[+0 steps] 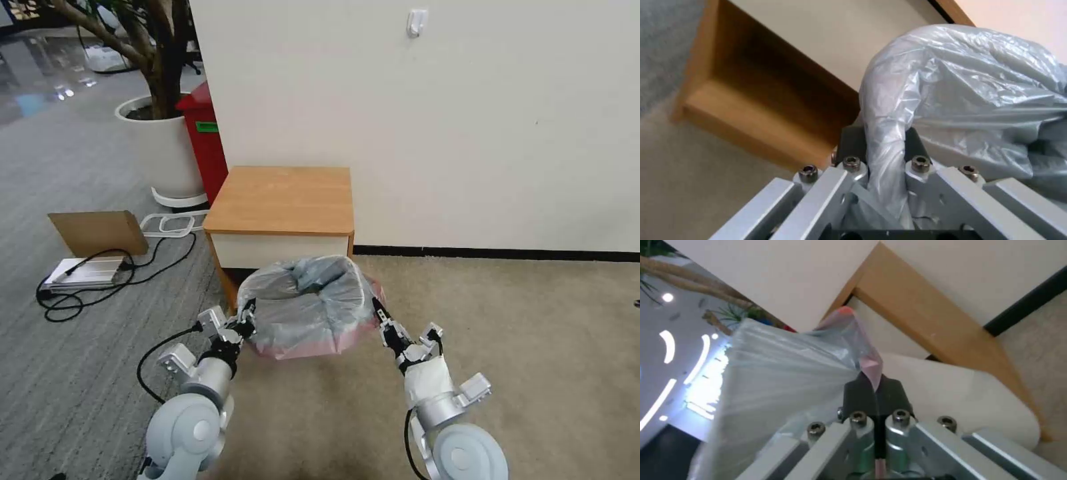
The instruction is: Pick up the garbage bag from the table and place it over the trash can.
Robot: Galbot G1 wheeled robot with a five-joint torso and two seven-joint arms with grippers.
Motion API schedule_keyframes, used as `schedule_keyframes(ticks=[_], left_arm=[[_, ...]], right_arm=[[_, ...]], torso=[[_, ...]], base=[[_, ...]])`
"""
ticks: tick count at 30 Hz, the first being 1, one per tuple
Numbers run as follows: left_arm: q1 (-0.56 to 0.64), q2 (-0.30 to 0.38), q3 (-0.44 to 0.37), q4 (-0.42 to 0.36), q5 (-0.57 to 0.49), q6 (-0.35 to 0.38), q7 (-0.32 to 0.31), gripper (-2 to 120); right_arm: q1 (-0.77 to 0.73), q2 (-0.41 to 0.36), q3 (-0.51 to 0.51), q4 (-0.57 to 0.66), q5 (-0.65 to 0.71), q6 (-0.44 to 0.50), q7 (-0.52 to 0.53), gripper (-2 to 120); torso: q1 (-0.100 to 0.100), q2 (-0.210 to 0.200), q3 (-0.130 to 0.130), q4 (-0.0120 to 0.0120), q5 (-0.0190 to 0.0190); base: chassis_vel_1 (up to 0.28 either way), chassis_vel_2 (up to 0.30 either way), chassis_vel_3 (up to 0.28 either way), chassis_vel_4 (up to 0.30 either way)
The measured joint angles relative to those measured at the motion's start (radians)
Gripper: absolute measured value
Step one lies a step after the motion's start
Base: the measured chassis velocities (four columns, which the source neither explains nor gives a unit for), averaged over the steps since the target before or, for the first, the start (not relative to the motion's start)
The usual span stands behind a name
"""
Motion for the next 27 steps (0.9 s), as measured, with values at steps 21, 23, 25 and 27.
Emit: schedule_keyframes(ticks=[21,23,25,27], left_arm=[[0.004,0.010,-0.023,0.014,-0.040,0.031,-0.006,5],[0.004,0.013,-0.025,0.014,-0.045,0.031,-0.006,5],[0.006,0.014,-0.025,0.012,-0.056,0.032,-0.006,5],[0.011,0.015,-0.025,0.005,-0.084,0.038,-0.002,5]], right_arm=[[-0.048,-0.010,0.049,0.100,-0.162,0.003,0.023,35],[-0.049,-0.008,0.052,0.122,-0.128,0.002,0.018,41],[-0.043,-0.006,0.055,0.125,-0.101,0.001,0.010,47],[-0.022,-0.005,0.064,0.105,-0.057,0.000,-0.012,55]], torso=[[0.000,0.000,0.000,0.0000,-0.0003],[0.000,0.000,0.000,0.0000,-0.0002],[0.000,0.000,0.000,0.0000,-0.0002],[0.000,0.000,0.000,0.0001,-0.0003]], base=[[0.000,0.000,0.000,0.000],[0.000,0.000,0.000,0.000],[0.000,0.000,0.000,0.000],[0.000,0.000,0.000,0.000]])
